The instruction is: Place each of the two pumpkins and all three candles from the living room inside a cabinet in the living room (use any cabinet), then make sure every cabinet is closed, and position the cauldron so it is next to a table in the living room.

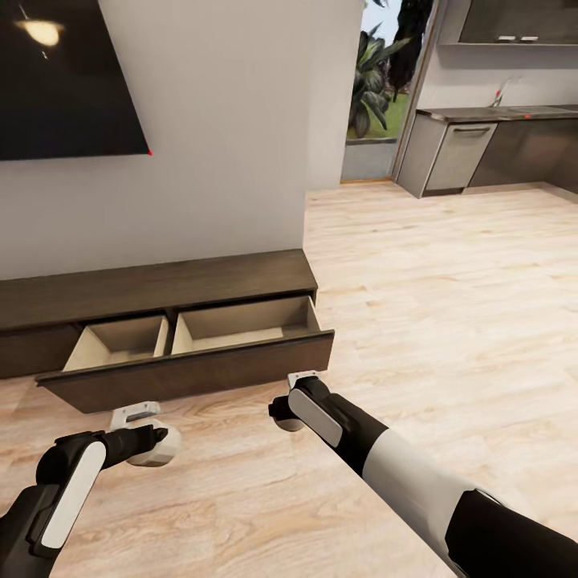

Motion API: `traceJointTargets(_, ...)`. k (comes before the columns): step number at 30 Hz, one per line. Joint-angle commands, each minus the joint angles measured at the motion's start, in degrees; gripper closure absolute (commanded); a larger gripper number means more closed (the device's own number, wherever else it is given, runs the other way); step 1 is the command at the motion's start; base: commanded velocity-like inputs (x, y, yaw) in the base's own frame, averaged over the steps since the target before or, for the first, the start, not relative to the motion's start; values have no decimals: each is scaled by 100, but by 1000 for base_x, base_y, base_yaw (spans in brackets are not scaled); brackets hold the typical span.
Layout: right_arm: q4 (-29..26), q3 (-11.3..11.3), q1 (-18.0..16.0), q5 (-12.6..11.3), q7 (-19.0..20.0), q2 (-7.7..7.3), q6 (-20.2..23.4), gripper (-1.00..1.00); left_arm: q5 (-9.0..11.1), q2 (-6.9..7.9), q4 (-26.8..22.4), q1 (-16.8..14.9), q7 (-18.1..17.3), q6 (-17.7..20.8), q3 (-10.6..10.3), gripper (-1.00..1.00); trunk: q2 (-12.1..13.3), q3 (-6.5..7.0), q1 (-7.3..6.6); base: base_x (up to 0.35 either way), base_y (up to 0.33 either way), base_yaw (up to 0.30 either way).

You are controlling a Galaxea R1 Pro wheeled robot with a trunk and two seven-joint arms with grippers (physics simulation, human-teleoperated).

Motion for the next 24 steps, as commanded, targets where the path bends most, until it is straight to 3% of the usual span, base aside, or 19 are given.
traceJointTargets(1, -8, 19, -7, -60, -56, -2, -4, 100, 50, 1, -6, -3, 47, 19, -1, 100, -3, -5, 0, 0, 0, 0)
traceJointTargets(6, -8, 19, -7, -60, -54, 3, -4, 100, 55, 1, -6, -3, 47, 19, 5, 100, -3, -5, 0, 180, 0, 0)
traceJointTargets(24, -11, 19, -7, -60, -53, 8, -13, 100, 63, 0, -3, -3, 47, 19, -1, 100, -3, -5, 0, 311, 0, 0)
